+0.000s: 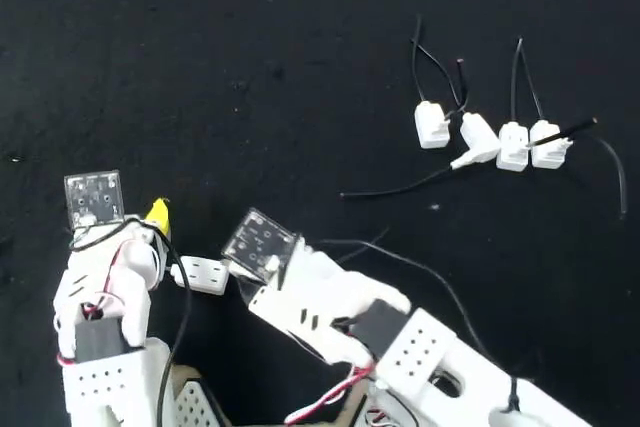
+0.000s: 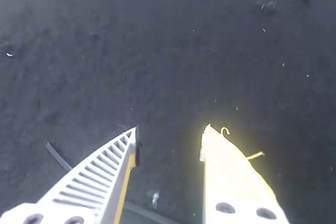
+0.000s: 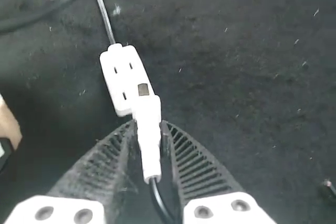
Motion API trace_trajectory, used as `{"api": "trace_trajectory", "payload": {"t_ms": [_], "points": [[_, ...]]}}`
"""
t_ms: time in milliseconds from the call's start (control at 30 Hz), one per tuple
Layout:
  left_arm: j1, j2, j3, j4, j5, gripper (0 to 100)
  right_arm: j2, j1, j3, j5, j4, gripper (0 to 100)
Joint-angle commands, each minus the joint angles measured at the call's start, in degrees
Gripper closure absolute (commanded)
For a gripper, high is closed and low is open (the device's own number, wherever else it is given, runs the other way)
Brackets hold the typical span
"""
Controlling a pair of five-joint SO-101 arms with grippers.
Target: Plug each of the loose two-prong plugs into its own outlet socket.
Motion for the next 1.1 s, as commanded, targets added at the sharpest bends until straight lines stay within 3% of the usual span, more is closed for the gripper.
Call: {"api": "trace_trajectory", "payload": {"t_ms": [0,200,333,700,900,1067], "points": [[-0.66,11.87,-6.37,-4.57,-0.53,80,5.93,-0.88,-6.2,-0.62,0.97,98.8],[-0.57,32.53,-11.21,-12.4,-0.62,80,8.48,-7.12,-5.67,-0.53,0.53,98.8],[-0.66,42.11,-14.73,-14.07,-0.62,80,11.3,-7.65,-5.14,-0.53,-1.67,98.8],[-0.66,58.81,-22.2,-13.71,-0.7,80,19.56,-7.74,-5.58,-0.53,-7.21,98.8],[0.57,63.03,-22.9,-13.36,-5.98,80,23.87,-7.38,-7.69,-0.53,-8.44,98.8],[4.0,63.38,-25.01,-5.19,-10.55,80,28.35,-3.78,-10.95,-0.53,-8.35,98.8]]}}
